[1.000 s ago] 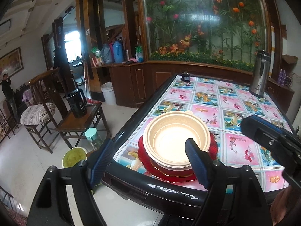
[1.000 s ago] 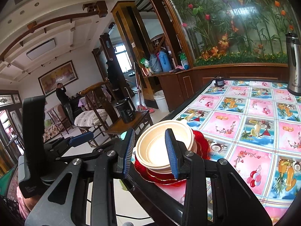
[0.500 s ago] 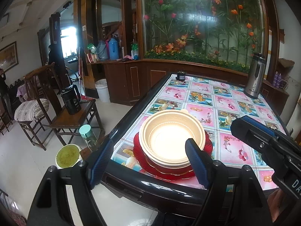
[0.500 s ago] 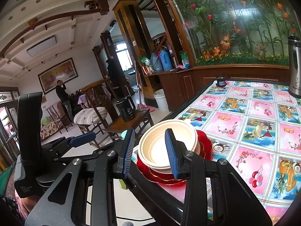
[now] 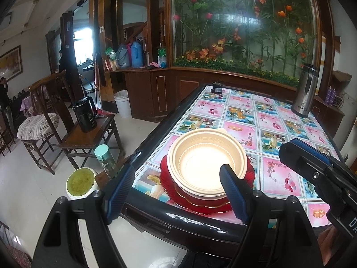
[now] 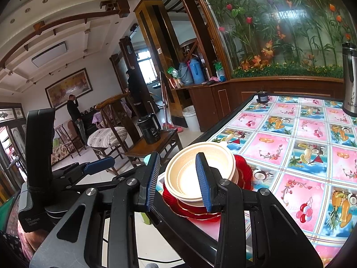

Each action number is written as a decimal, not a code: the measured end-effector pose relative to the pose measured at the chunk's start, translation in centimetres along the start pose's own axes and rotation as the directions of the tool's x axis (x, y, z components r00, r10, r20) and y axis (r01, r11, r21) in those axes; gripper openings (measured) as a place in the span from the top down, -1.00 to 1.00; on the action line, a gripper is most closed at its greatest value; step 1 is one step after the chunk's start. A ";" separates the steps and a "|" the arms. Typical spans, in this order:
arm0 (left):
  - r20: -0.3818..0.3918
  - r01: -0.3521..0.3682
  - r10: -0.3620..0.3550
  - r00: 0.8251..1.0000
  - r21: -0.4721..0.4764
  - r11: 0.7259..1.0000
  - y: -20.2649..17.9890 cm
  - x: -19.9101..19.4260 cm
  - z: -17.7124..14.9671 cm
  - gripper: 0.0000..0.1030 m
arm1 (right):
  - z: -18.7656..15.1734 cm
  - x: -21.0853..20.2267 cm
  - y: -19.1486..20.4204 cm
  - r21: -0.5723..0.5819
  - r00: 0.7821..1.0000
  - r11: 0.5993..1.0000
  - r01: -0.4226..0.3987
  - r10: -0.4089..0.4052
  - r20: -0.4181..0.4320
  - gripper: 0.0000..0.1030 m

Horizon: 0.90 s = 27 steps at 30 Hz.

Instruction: Organize plates and bowls

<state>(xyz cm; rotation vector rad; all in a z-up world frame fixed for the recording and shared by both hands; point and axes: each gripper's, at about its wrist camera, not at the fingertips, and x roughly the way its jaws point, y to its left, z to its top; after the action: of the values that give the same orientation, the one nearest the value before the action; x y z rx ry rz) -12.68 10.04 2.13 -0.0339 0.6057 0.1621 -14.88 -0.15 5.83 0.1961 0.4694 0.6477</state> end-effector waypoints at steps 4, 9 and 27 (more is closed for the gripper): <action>-0.011 0.000 0.000 1.000 -0.004 1.000 0.1 0.2 0.0 -0.53 | 0.1 0.1 0.2 0.001 1.000 1.000 -0.001 0.001 -0.004 0.35; -0.021 0.000 0.000 1.000 -0.004 1.000 0.3 0.3 -0.1 -0.53 | 0.1 0.1 0.3 0.002 1.000 1.000 -0.001 0.001 -0.002 0.35; -0.032 0.001 -0.001 0.999 0.000 1.000 0.2 0.6 -0.3 -0.53 | 0.1 0.3 0.4 0.004 1.000 1.000 -0.001 0.001 -0.007 0.35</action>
<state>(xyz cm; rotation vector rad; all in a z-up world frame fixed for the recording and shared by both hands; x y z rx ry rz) -12.36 10.26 1.56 -0.0367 0.6375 0.1604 -14.83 0.31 5.94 0.1984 0.4772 0.6486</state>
